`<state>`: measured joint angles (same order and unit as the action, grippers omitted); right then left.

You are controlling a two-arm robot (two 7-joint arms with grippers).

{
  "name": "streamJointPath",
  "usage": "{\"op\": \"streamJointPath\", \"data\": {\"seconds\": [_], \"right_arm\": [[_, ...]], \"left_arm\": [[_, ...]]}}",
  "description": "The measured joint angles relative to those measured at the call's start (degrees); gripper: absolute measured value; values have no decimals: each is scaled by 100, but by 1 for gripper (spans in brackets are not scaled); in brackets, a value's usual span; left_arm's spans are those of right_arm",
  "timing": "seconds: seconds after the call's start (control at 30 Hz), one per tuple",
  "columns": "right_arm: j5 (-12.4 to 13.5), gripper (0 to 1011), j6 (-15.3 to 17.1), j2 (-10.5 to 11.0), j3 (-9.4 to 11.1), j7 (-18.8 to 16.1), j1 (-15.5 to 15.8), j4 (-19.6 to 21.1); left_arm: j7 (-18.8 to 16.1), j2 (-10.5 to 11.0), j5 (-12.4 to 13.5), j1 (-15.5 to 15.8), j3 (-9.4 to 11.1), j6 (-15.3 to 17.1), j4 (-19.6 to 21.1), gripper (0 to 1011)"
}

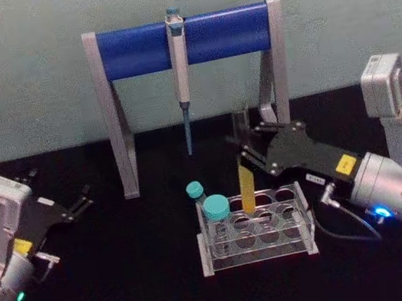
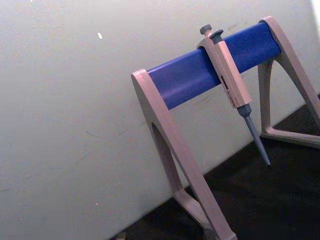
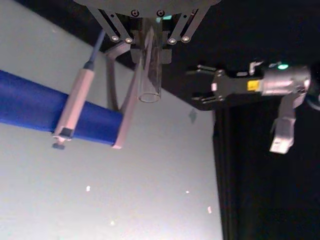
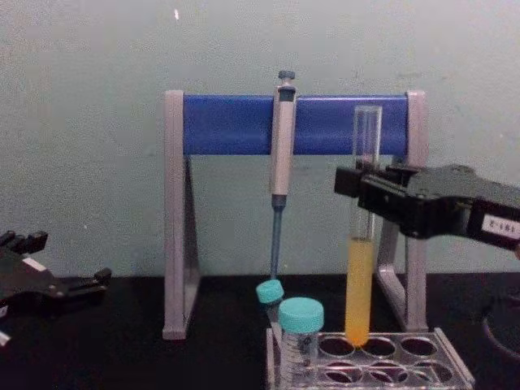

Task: Pick up the test tube from the test tube rack, shake it, then place it back into the test tube rack.

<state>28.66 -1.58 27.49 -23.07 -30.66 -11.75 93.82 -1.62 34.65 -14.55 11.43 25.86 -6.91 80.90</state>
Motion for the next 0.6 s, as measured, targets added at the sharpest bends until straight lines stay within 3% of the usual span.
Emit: {"op": "streamJointPath", "data": {"seconds": [0.23, 0.6], "right_arm": [[102, 232, -78, 125, -125, -239, 38, -14], [143, 232, -188, 122, -250, -309, -55, -196]], "left_arm": [[0, 0, 0, 0, 0, 0, 0, 1001], [0, 0, 0, 0, 0, 0, 0, 1001]]}}
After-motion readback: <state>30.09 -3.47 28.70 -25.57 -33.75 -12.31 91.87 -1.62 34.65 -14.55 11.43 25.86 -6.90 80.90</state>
